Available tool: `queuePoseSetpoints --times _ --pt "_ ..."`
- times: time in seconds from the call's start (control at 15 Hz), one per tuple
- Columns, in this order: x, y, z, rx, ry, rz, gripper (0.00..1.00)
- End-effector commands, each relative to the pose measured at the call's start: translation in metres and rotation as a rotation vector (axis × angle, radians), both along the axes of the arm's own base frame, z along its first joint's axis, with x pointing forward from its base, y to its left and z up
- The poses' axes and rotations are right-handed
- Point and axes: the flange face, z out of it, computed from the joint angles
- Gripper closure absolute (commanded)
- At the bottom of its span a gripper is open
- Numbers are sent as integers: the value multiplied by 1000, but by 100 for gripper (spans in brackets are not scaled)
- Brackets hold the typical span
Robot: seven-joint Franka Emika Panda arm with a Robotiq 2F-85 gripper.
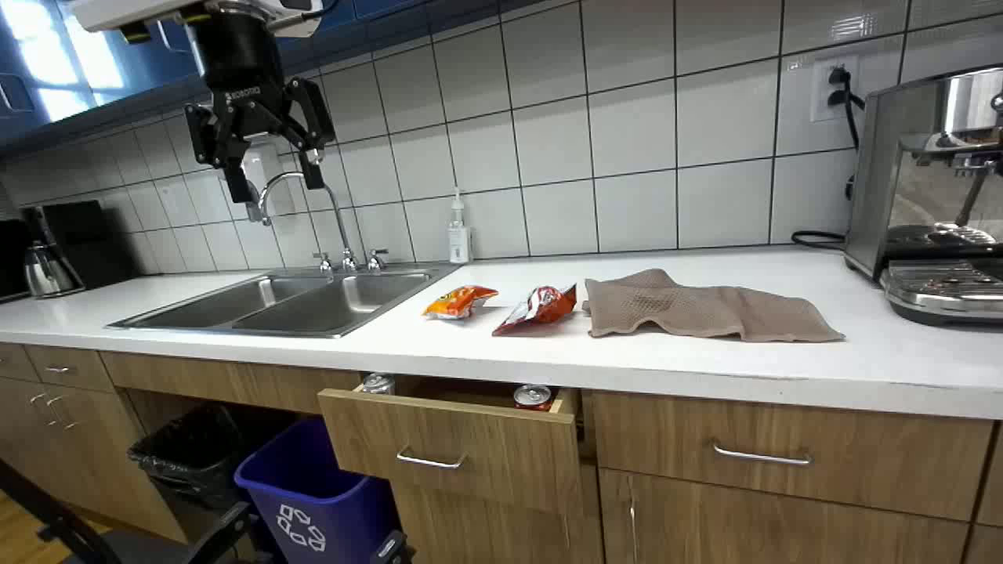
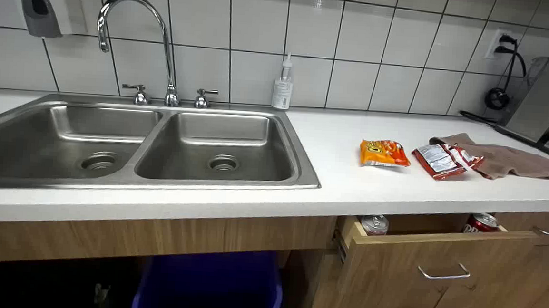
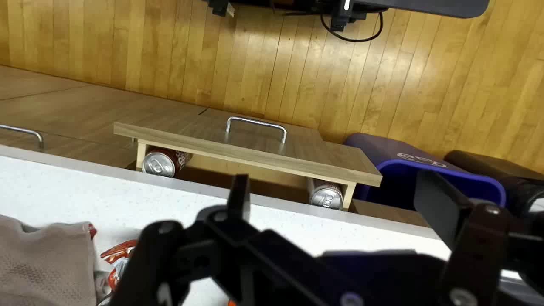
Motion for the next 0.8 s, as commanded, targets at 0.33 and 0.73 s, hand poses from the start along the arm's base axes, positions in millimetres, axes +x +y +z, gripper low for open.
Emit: queuePoseSetpoints --times 0.33,0.73 --pt "0 0 0 0 1 0 0" --pt "0 1 -1 -9 -38 -2 0"
